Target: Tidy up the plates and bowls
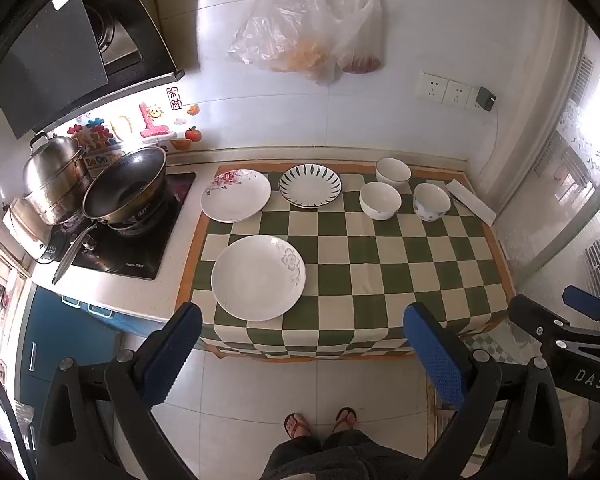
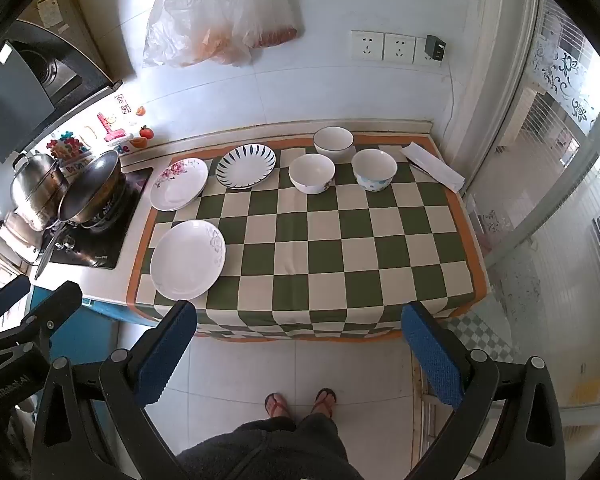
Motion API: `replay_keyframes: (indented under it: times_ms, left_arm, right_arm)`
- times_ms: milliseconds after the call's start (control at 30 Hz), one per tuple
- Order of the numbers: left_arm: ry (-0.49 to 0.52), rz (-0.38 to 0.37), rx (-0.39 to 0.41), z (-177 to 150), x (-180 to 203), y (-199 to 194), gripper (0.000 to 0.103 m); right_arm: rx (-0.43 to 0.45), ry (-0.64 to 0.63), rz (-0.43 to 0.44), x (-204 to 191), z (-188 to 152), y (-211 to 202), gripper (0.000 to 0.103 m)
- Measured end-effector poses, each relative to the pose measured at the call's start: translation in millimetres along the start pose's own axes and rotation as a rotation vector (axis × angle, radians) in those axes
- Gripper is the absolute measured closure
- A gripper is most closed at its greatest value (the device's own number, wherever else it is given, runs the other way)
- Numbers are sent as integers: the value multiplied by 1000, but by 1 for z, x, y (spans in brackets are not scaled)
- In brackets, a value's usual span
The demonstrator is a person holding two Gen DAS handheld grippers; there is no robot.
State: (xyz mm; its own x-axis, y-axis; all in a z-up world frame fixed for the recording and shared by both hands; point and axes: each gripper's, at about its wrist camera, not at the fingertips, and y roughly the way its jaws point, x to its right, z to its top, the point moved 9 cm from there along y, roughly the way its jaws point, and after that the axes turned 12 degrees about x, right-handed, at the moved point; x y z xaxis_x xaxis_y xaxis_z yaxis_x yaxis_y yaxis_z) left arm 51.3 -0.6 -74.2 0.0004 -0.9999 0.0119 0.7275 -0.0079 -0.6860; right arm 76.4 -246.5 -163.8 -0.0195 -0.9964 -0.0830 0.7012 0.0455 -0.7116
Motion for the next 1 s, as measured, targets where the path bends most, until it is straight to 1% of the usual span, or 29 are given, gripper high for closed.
replay_keyframes:
  times_ms: [1000]
  left_arm:
    - [4, -2, 4, 0, 0, 0, 0]
  right_arm:
    - [-5, 0, 5, -2, 0, 2, 0]
